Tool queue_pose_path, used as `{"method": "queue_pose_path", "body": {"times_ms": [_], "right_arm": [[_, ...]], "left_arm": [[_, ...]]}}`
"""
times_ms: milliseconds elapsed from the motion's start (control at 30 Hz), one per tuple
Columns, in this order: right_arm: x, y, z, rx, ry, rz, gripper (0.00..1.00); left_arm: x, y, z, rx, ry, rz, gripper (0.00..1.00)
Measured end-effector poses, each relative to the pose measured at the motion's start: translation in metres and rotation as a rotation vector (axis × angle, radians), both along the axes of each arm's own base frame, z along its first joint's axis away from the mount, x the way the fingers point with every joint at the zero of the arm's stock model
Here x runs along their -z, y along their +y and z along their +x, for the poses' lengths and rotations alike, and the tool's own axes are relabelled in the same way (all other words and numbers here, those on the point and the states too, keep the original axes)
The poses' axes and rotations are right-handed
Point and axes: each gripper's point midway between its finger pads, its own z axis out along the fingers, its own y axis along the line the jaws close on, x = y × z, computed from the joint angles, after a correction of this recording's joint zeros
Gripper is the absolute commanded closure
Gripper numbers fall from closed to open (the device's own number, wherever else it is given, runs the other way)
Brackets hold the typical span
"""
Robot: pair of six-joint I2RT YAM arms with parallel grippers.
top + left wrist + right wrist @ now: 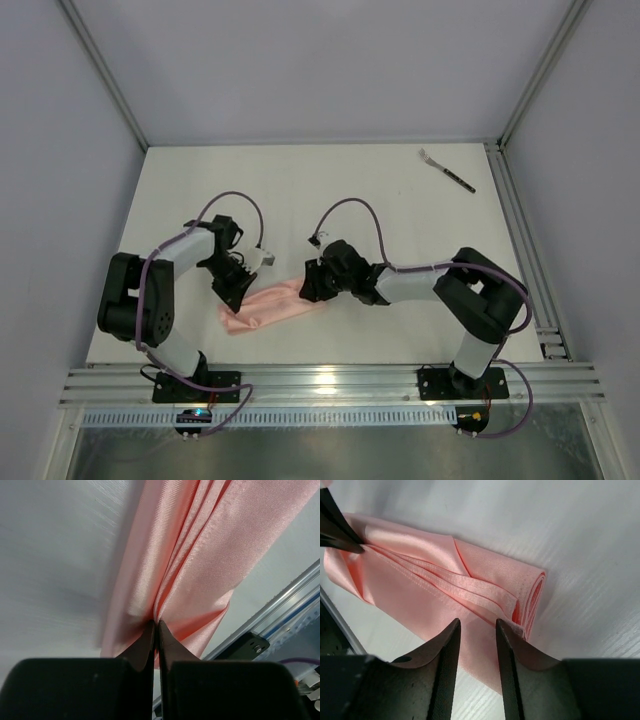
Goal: Fold the napkin into a case and place the utensils inside
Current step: Smooth out the smaller rectangle-folded napkin at the center of the board.
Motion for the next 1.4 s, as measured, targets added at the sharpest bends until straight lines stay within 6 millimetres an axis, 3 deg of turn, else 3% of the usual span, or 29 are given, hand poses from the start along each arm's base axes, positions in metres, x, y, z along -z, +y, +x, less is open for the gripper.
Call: {"method": "queue_pose_path", "body": {"times_ms": [133,300,367,467,667,833,1067,1300,1400], "right_arm": [[-0.020,0.002,0.003,-0.124,-0.078,-0.070,0.56],[-0.071,0.030,0.016,-0.276,-0.198,-0.032,0.56],[-0.082,0.042,0.021,-0.315,-0.231,0.007,0.55],[-0.068,0.053,0.027,-0.358,-0.223,0.018,0.52],[-0.001,0.062,0.027,-0.438,-0.118,-0.025,0.49],[-0.004,0.073,0.031,-0.479,-0.153,-0.010,0.50],[0.003,0.076,0.026,-0.509,-0.169,-0.023,0.67],[0.009,0.069,0.027,-0.486,-0.196,-0.033,0.93],[0.010,0.063,0.024,-0.477,-0.202,-0.034,0.96]], "left_arm": [[0.004,0.000,0.001,0.007,-0.012,-0.010,1.00],[0.004,0.001,0.005,-0.006,-0.028,-0.029,1.00],[0.003,0.001,0.006,-0.012,-0.033,-0.039,1.00],[0.002,0.001,0.008,-0.016,-0.044,-0.047,1.00],[0.001,0.001,0.009,-0.009,-0.052,-0.058,1.00],[0.000,0.000,0.009,-0.009,-0.052,-0.063,1.00],[0.000,0.002,0.009,-0.016,-0.052,-0.067,1.00],[-0.006,-0.001,0.014,-0.038,-0.054,-0.105,1.00],[-0.012,-0.005,0.021,-0.047,-0.068,-0.135,1.00]]}}
